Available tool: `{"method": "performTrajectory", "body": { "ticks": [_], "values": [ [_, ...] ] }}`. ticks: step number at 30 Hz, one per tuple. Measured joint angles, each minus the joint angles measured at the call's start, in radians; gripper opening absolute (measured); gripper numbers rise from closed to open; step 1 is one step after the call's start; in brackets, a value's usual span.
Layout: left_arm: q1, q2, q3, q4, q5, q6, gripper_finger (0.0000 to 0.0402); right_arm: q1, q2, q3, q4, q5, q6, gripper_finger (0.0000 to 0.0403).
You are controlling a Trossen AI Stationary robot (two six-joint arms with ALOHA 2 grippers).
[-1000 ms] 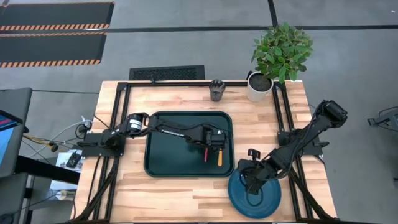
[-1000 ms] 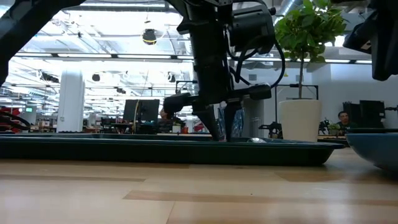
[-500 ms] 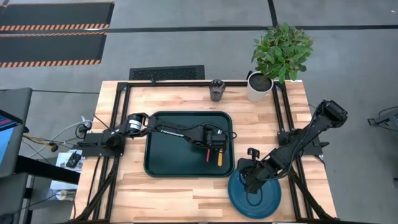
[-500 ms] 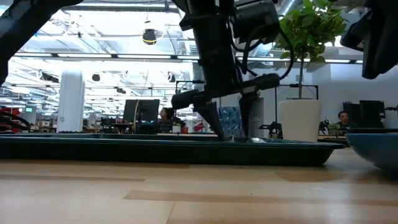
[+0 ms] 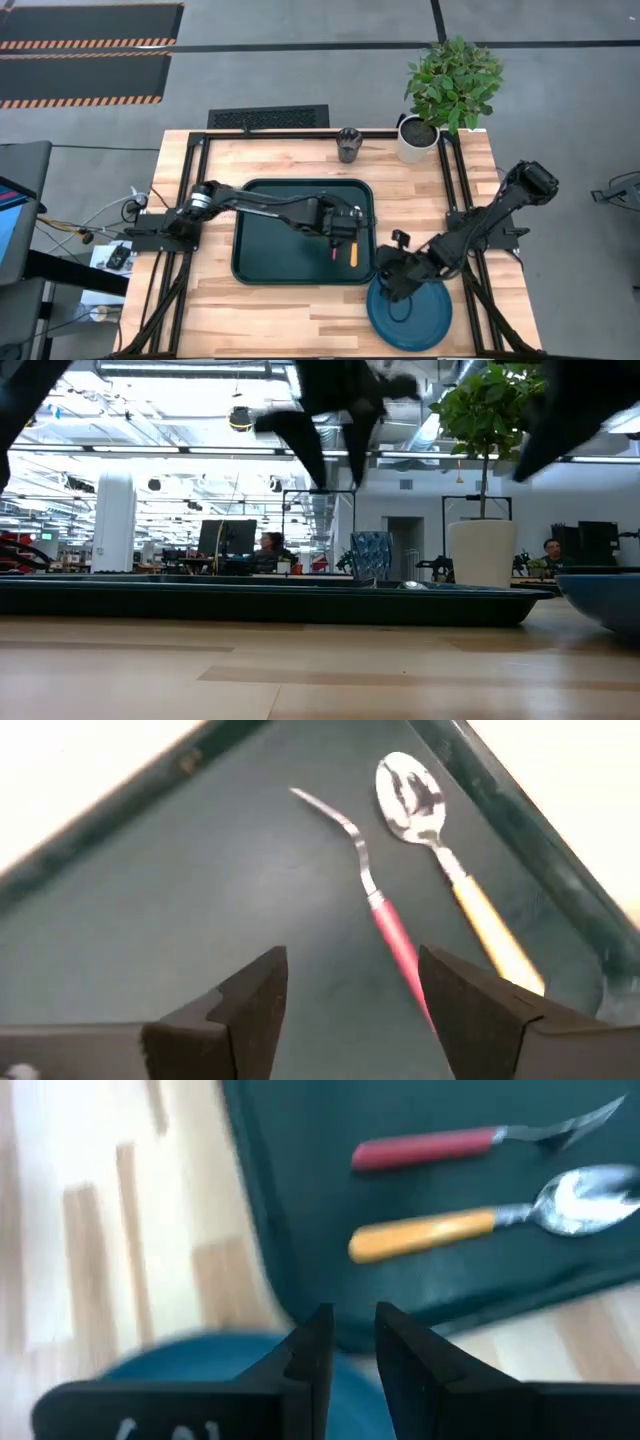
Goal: Pick and place plate/cup/fork/spoon on tray
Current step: Put the fork on the black serving tray
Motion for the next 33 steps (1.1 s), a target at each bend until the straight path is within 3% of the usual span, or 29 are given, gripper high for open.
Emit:
{"method": "performTrajectory", "body": {
  "ticks": [8, 13, 19, 26, 33],
  "values": [
    [-0.139, -0.183, 0.0, -0.267, -0.187, -0.194, 0.0213, -0.241, 0.066, -0.007, 0.265, -0.005, -0.251, 0.0102],
    [-0.234, -0.244, -0.001, -0.286, -0.285, -0.28, 0.0213, -0.435, 0.12, -0.009, 0.303, -0.066, -0.27, 0.0102],
    [-0.289, -0.262, -0.001, -0.287, -0.316, -0.308, 0.0213, -0.599, 0.237, -0.008, 0.328, -0.155, -0.338, 0.0124],
    [-0.305, -0.262, -0.006, -0.289, -0.316, -0.313, 0.0213, -0.692, 0.32, 0.032, 0.329, -0.202, -0.345, 0.0179],
    [-0.305, -0.262, -0.006, -0.288, -0.317, -0.313, 0.0213, -0.698, 0.319, 0.044, 0.318, -0.214, -0.348, 0.0191]
  ]
}}
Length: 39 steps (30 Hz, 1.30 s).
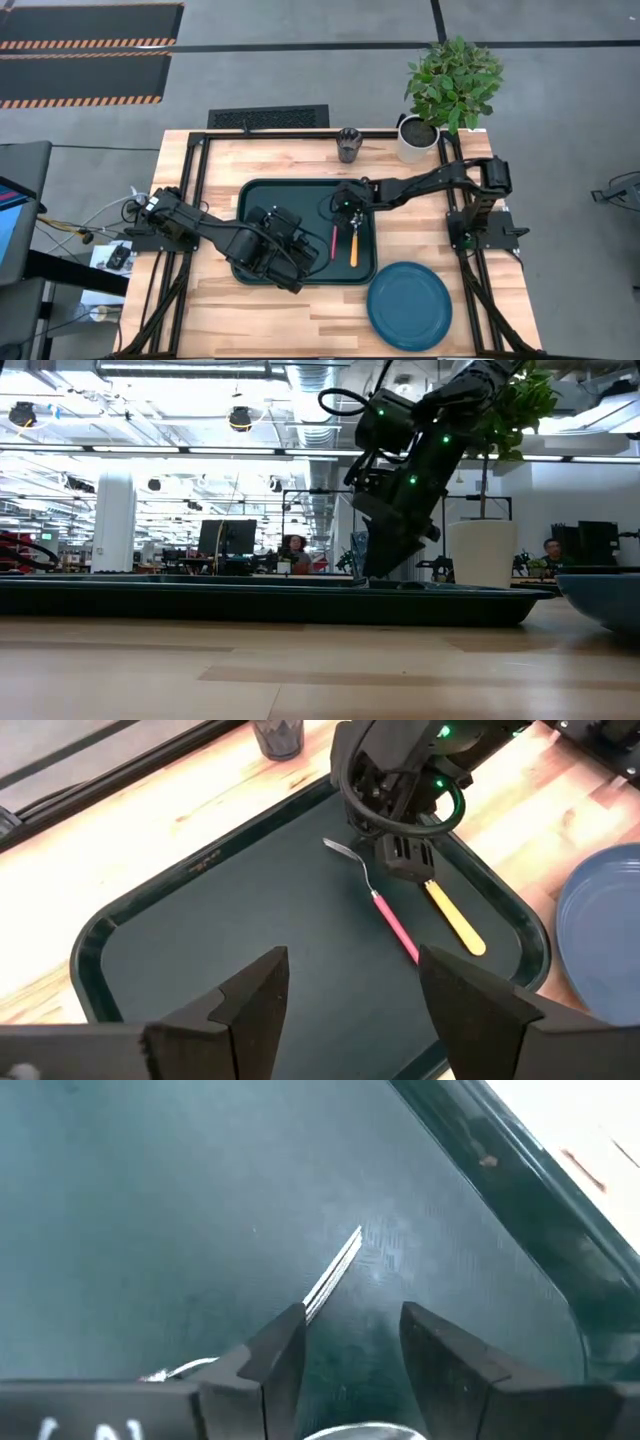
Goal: Pick and place plate/cup/fork/spoon on tray
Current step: Put the fork on the black serving tray
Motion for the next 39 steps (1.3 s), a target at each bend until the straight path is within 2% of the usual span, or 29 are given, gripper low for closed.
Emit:
{"method": "performTrajectory", "body": {
  "ticks": [9, 23, 26, 33, 39],
  "values": [
    [0.0, 0.0, 0.0, 0.0, -0.001, 0.0, 0.0213, 0.03, -0.053, 0.0, 0.045, 0.014, 0.004, 0.0178],
    [0.0, 0.001, 0.0, 0.0, -0.002, 0.011, 0.0213, 0.013, 0.089, 0.0, 0.07, 0.005, 0.007, 0.0171],
    [0.0, 0.001, 0.0, 0.0, -0.002, 0.013, 0.0213, 0.011, 0.089, 0.0, 0.069, 0.0, 0.008, 0.0142],
    [0.0, 0.001, 0.0, 0.0, -0.002, 0.013, 0.0213, 0.01, 0.069, 0.0, 0.071, -0.003, 0.0, 0.0018],
    [0.0, 0.001, 0.0, 0.0, -0.002, 0.013, 0.0213, 0.01, 0.07, 0.0, 0.125, -0.007, 0.012, 0.0023]
  ]
}}
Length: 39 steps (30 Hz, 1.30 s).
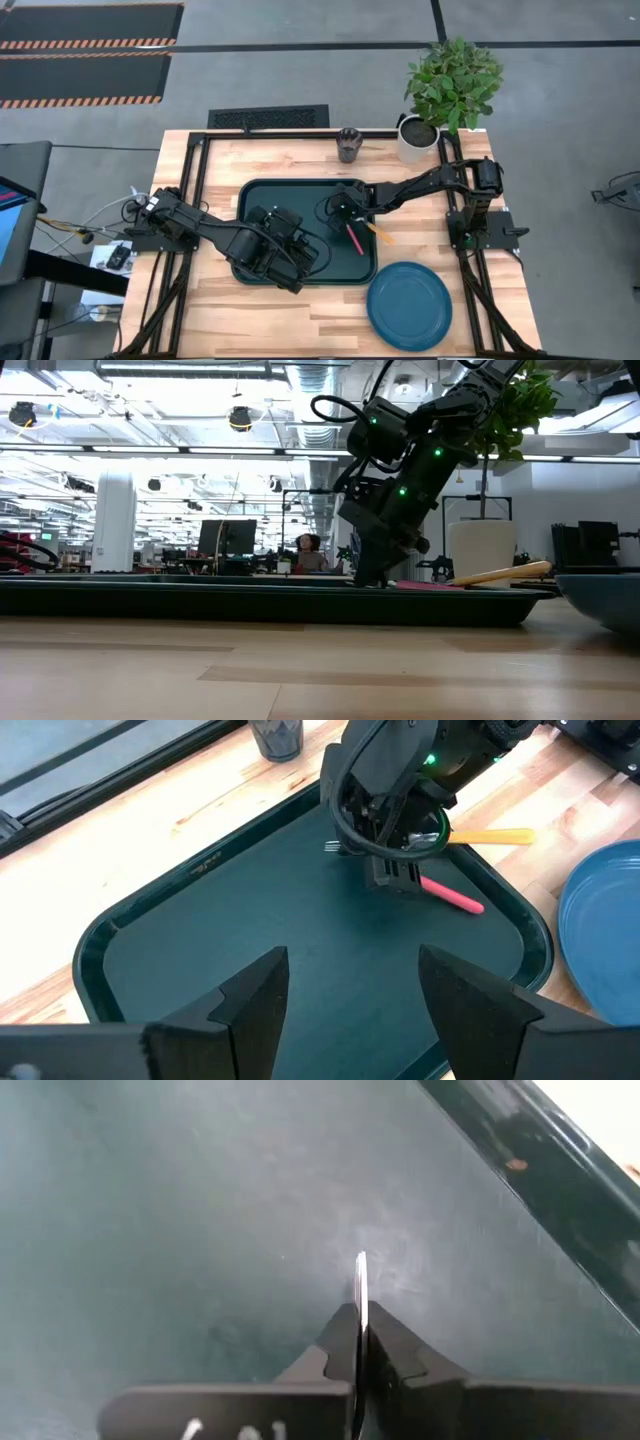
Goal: Pick and place plate/cup/fork/spoon on tray
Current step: Put the fork on the black serving tray
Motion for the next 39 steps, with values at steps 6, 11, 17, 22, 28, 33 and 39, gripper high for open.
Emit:
{"method": "performTrajectory", "body": {
  "ticks": [6, 11, 17, 22, 28, 33, 39],
  "values": [
    [0.0, 0.0, 0.0, 0.0, 0.001, 0.012, 0.0213, 0.001, 0.0, -0.004, 0.126, -0.134, 0.031, 0.0008],
    [0.0, 0.0, 0.0, 0.0, 0.001, 0.016, 0.0213, 0.007, 0.0, -0.096, 0.44, -0.21, 0.163, 0.001],
    [0.0, 0.0, 0.0, 0.0, 0.01, 0.028, 0.0213, 0.024, 0.0, -0.323, 0.934, -0.177, 0.336, 0.001],
    [0.002, 0.0, 0.0, 0.0, 0.0, 0.031, 0.0213, 0.021, -0.001, -0.413, 1.034, -0.14, 0.35, 0.0004],
    [0.003, 0.0, 0.0, 0.0, -0.007, 0.015, 0.0213, 0.075, -0.001, -0.413, 0.992, 0.051, 0.259, 0.0018],
    [0.003, 0.0, 0.0, 0.002, -0.007, -0.004, 0.0213, 0.078, 0.002, -0.413, 0.968, 0.122, 0.25, 0.0021],
    [0.003, 0.0, 0.0, 0.003, -0.007, -0.003, 0.0213, 0.08, 0.003, -0.413, 0.943, 0.121, 0.235, 0.0028]
  ]
}}
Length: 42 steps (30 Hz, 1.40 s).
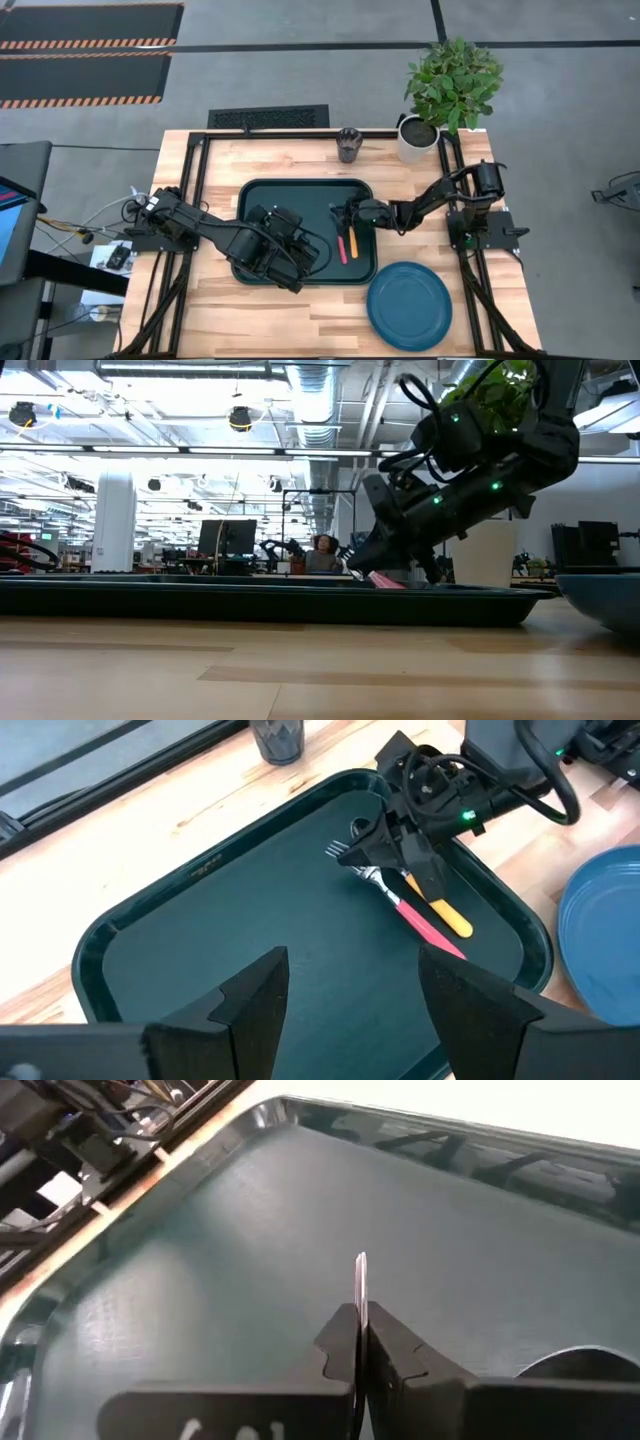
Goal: Pick and place plate/cup/fork/spoon on tray
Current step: Put the fork on the black serving tray
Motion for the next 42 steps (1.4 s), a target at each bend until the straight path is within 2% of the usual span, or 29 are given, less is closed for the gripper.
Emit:
{"method": "performTrajectory", "body": {
  "ticks": [13, 15, 19, 23, 26, 31, 33, 37, 42],
  "values": [
    [0.0, 0.0, 0.0, 0.012, 0.003, 0.0, 0.0213, -0.032, 0.0, 0.0, -0.017, -0.006, -0.038, 0.0128],
    [0.0, 0.0, 0.0, 0.012, 0.006, 0.0, 0.0213, -0.046, -0.001, 0.001, -0.02, -0.045, -0.043, 0.0142],
    [0.0, 0.0, 0.0, 0.012, 0.006, 0.0, 0.0213, -0.075, -0.054, 0.001, -0.061, -0.195, -0.11, 0.0158],
    [0.0, 0.0, 0.0, 0.011, -0.005, 0.031, 0.0213, -0.076, -0.16, 0.004, -0.296, -0.216, -0.222, 0.0149],
    [0.016, 0.0, -0.04, 0.013, -0.028, 0.053, 0.0213, -0.073, -0.255, 0.026, -0.561, -0.227, -0.308, 0.0139],
    [0.123, 0.0, -0.157, 0.043, 0.055, 0.162, 0.0213, -0.036, -0.46, 0.029, -0.926, -0.278, -0.321, 0.0135],
    [0.183, 0.0, -0.205, 0.126, 0.084, 0.258, 0.0213, 0.001, -0.55, 0.029, -1.033, -0.275, -0.295, 0.0137],
    [0.33, 0.001, -0.308, 0.421, 0.245, 0.563, 0.0212, 0.094, -0.715, 0.029, -1.18, -0.263, -0.192, 0.0139],
    [0.492, 0.002, -0.433, 0.716, 0.404, 0.778, 0.0212, 0.252, -0.872, 0.029, -1.326, -0.153, -0.025, 0.0133]
  ]
}}
